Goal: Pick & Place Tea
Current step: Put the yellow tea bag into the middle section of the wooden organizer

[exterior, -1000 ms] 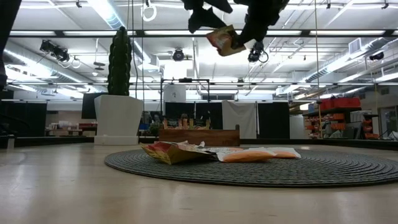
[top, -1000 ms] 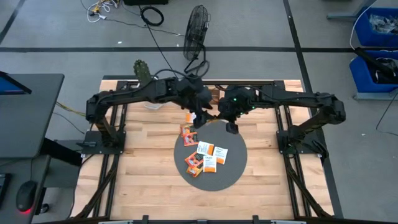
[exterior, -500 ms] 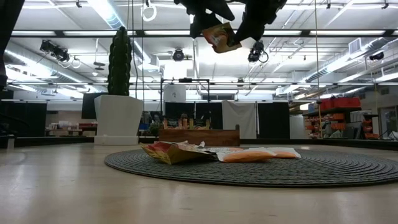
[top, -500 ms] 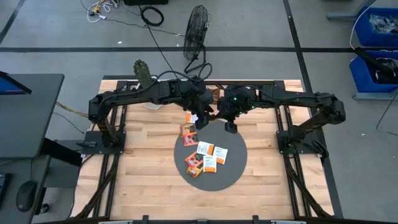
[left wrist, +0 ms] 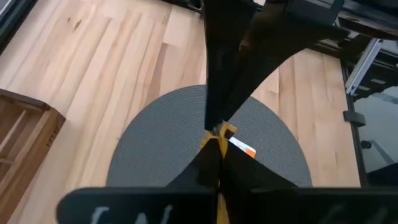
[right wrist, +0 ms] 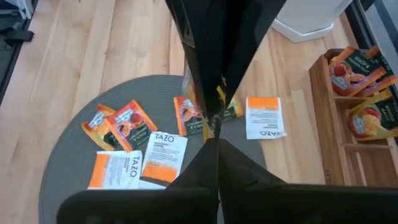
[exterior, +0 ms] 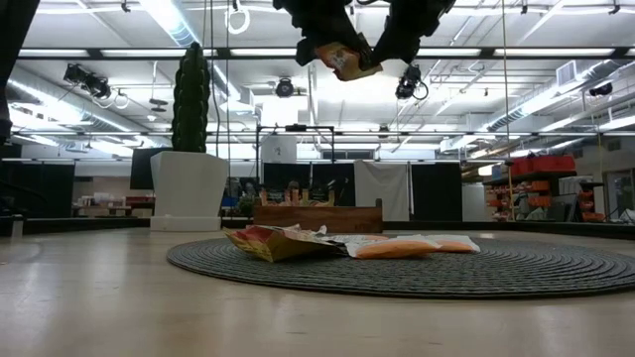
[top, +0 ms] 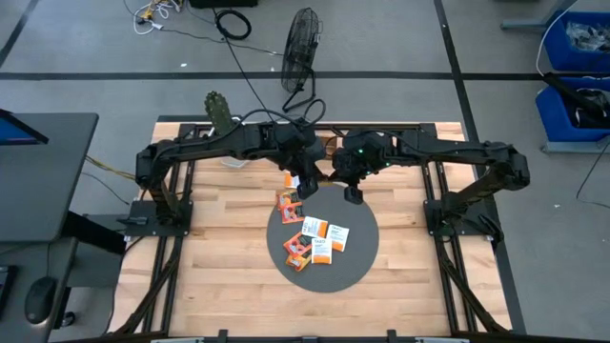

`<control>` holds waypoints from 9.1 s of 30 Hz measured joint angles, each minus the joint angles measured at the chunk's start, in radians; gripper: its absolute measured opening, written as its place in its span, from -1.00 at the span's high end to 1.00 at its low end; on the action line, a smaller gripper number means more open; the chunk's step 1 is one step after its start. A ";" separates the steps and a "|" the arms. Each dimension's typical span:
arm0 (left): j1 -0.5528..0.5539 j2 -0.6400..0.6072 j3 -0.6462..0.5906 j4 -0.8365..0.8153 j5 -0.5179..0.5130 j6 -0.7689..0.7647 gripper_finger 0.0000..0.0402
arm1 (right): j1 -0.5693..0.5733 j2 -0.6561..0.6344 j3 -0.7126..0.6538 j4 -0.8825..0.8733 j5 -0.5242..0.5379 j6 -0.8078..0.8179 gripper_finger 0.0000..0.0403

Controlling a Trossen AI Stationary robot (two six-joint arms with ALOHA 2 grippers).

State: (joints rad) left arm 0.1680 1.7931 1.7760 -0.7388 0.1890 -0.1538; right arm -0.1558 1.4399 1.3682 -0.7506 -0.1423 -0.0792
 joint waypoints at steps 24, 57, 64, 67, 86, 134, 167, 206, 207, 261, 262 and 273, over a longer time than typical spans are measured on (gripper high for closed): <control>-0.002 -0.050 0.000 0.272 -0.212 0.044 0.99 | -0.030 -0.548 -0.339 0.045 0.124 0.323 0.48; 0.182 -0.027 -0.741 1.331 -0.208 -0.124 0.99 | 0.051 -0.609 -0.528 0.411 0.100 0.359 0.48; 0.281 -0.027 -0.810 1.417 -0.082 -0.173 0.99 | 0.051 -0.507 -0.528 0.528 0.100 0.435 0.48; 0.285 -0.027 -0.869 1.538 -0.063 -0.233 0.99 | 0.051 -0.462 -0.528 0.567 0.100 0.460 0.48; 0.243 -0.018 -0.988 1.822 -0.172 -0.286 0.99 | -0.022 -0.331 -0.529 0.737 0.100 0.424 0.48; 0.193 -0.019 -0.951 2.175 0.045 -0.488 0.98 | -0.221 -0.163 -0.529 1.068 -0.300 0.531 0.94; 0.171 -0.098 -0.386 0.621 0.235 0.202 0.12 | -0.238 -0.282 -0.528 0.536 -0.319 0.328 1.00; 0.119 -0.096 -0.331 0.523 0.177 0.217 0.94 | -0.193 -0.282 -0.528 0.597 -0.319 0.320 1.00; 0.117 -0.096 -0.331 0.523 0.176 0.217 0.95 | -0.193 -0.282 -0.528 0.600 -0.320 0.325 1.00; 0.368 0.177 -0.330 0.428 -0.206 0.847 0.99 | -0.112 -0.404 -0.528 0.525 -0.232 0.415 0.00; 0.370 0.184 -0.328 0.433 -0.206 0.847 0.99 | -0.112 -0.404 -0.528 0.525 -0.232 0.415 0.00; 0.360 0.212 -0.331 0.472 -0.323 0.845 0.94 | -0.110 -0.403 -0.528 0.517 -0.232 0.430 0.00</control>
State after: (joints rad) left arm 0.5278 2.0052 1.4452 -0.2670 -0.1339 0.6909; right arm -0.2657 1.0367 0.8402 -0.2336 -0.3740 0.3509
